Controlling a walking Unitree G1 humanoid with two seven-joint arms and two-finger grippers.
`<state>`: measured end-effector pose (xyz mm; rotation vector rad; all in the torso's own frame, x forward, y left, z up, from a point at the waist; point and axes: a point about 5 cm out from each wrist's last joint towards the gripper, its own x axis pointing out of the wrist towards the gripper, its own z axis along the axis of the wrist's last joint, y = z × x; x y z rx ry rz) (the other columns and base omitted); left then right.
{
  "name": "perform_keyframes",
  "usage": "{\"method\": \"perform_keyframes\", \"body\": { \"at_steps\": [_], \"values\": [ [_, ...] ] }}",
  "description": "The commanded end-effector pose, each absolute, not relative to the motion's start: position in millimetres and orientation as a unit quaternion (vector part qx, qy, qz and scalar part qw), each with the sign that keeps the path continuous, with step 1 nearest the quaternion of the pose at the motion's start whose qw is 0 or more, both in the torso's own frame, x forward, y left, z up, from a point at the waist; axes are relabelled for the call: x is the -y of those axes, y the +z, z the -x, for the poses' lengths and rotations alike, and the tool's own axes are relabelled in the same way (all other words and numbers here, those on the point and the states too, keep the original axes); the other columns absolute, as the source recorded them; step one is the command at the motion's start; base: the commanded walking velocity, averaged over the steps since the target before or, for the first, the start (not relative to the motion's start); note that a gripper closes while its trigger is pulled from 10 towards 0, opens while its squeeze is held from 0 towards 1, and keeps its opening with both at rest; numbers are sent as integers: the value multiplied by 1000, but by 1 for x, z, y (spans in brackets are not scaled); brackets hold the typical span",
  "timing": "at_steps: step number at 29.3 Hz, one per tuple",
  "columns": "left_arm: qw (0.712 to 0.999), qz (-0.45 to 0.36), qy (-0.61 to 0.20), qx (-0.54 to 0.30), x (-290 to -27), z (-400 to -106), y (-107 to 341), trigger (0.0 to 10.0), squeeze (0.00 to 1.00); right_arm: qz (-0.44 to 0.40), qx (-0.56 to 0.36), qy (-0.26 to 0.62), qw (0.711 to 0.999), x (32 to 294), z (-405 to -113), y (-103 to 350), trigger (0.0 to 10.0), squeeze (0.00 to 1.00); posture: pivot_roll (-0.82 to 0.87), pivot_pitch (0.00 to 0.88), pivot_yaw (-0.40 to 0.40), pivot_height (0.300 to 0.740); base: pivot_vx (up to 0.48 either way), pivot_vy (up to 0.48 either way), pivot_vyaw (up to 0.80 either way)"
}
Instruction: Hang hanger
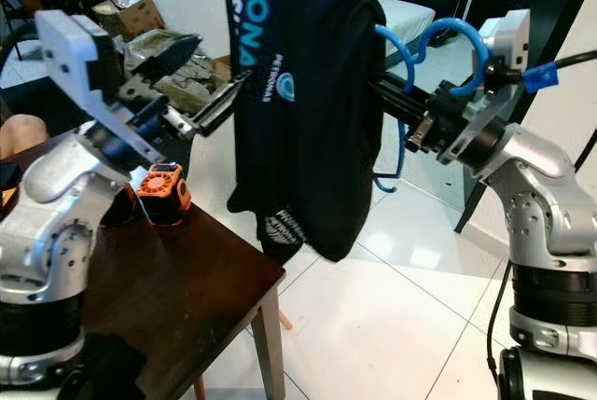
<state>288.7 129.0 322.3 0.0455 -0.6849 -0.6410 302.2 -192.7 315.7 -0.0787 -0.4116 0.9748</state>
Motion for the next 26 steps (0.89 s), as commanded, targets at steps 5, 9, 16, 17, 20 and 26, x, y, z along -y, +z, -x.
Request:
{"method": "perform_keyframes", "body": {
  "at_steps": [5, 9, 16, 17, 20, 26],
  "values": [
    [886, -16, -317, 338, -116, -297, 326, 10000, 0, 28, 216, 496, 840, 176, -295, 320, 10000, 0, 10, 0, -37, 740, 0, 0, 0],
    [887, -20, -311, 341, -118, -299, 327, 0, 0, 25, 216, 496, 841, 175, -295, 319, 10000, 0, 10, 0, -37, 740, 0, 0, 0],
    [889, -31, -289, 353, -128, -298, 333, 0, 0, 32, 204, 466, 860, 179, -302, 314, 10000, 0, 15, 0, -30, 740, 0, 0, 0],
    [889, -33, -288, 354, -129, -298, 334, 0, 0, 32, 202, 462, 863, 180, -303, 313, 10000, 0, 15, 0, -30, 740, 0, 0, 0],
    [889, -38, -284, 356, -132, -297, 334, 0, 0, 35, 198, 455, 867, 180, -305, 311, 10000, 0, 18, 0, -29, 740, 0, 0, 0],
    [890, -45, -281, 357, -134, -297, 334, 0, 0, 35, 195, 450, 871, 181, -307, 310, 10000, 0, 18, 0, -29, 740, 0, 0, 0]
  ]
}}
